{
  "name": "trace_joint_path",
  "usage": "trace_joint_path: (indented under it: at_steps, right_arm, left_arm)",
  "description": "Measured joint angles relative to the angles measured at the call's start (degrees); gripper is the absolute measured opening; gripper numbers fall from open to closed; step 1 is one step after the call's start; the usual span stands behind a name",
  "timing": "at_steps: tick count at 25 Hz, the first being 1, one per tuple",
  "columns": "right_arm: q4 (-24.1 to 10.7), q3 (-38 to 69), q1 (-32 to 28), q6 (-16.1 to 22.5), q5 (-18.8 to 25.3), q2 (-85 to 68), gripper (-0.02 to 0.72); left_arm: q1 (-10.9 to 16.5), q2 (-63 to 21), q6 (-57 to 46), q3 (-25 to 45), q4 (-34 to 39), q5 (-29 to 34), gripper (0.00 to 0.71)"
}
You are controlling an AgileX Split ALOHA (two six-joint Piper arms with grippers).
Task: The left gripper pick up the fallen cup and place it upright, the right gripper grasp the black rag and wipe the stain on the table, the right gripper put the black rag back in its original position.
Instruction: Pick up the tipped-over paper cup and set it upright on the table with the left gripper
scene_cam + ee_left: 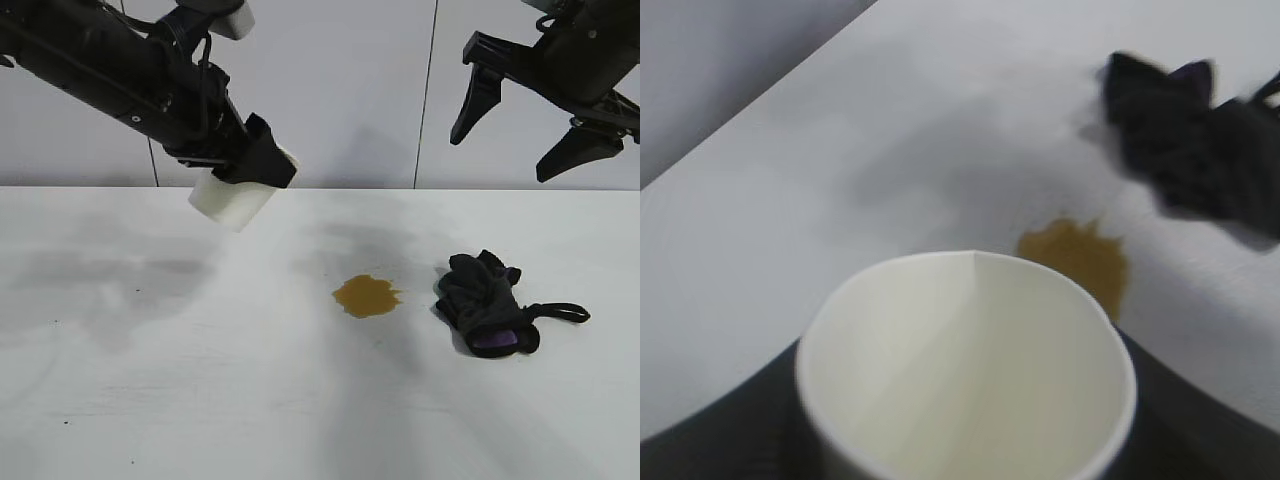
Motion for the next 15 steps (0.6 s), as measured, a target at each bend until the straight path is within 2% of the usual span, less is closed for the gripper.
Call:
trace_joint_path:
  at_steps: [2,5,10,15]
  right_arm:
    - [0.0,0.0,0.0,0.0,0.0,0.0,0.622]
    - [0.0,0.0,0.0,0.0,0.0,0.0,0.622]
    - [0.0,0.0,0.0,0.0,0.0,0.0,0.622]
    - [0.0,0.0,0.0,0.0,0.0,0.0,0.622]
  left_arm:
    - [3.6,0.0,11.5,2.2,-7.4,10.6,0.432]
    - [8.0,0.1,20.4,5.0,-10.3,21.1,0.427]
    - [11.8,1.3,25.5,8.6,-10.6,25.4,0.426]
    - [15.9,6.6,28.4,8.8,-10.9,30.5,0.426]
